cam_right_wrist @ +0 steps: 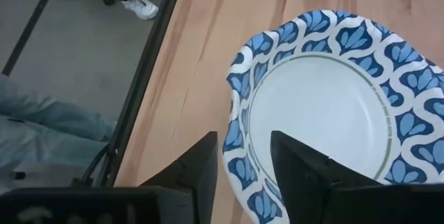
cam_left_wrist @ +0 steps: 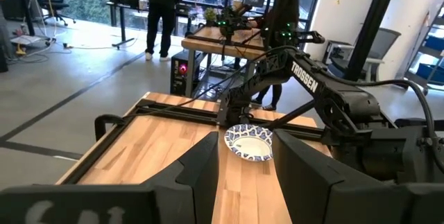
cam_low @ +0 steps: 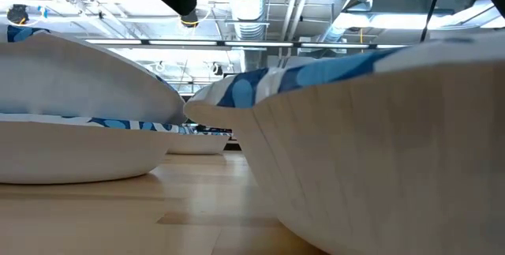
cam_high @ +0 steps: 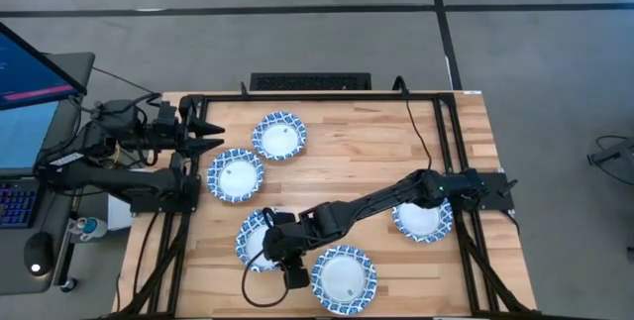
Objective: Nest bowls inside each other
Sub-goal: Stack the blue patterned bowl on the blue bowl
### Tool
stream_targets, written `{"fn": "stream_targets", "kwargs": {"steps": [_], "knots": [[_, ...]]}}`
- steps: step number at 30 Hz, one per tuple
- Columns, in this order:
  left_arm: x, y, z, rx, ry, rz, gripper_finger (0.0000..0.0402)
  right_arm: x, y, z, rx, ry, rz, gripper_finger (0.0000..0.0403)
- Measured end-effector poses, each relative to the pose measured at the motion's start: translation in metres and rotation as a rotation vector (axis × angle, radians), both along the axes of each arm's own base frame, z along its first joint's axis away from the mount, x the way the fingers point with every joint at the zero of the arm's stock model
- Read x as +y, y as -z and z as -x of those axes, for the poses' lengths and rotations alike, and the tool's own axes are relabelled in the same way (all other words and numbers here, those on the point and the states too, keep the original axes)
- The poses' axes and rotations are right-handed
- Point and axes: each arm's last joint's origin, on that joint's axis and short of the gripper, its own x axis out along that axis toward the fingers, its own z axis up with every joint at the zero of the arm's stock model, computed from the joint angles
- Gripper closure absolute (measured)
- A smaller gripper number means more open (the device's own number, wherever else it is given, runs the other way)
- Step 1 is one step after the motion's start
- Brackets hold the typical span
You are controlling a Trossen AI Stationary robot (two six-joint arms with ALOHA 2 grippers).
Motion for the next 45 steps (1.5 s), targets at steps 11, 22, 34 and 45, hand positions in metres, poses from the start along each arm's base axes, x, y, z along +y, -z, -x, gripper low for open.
{"fn": "stream_targets", "kwargs": {"steps": [11, 22, 34, 45], "knots": [[0.000, 0.000, 0.000, 0.000, 0.000, 0.006, 0.0276, 0.004, 0.026, -0.006, 0.046, 0.019, 0.001, 0.0248], [0.000, 0.000, 0.000, -0.001, 0.000, 0.006, 0.0276, 0.005, 0.032, -0.009, 0.042, 0.018, -0.001, 0.0248], [0.000, 0.000, 0.000, -0.004, 0.000, 0.007, 0.0276, 0.001, 0.061, -0.016, 0.092, 0.030, 0.019, 0.0248], [0.000, 0.000, 0.000, -0.004, 0.000, 0.006, 0.0276, -0.005, 0.053, -0.016, 0.102, 0.070, 0.002, 0.0248]]}}
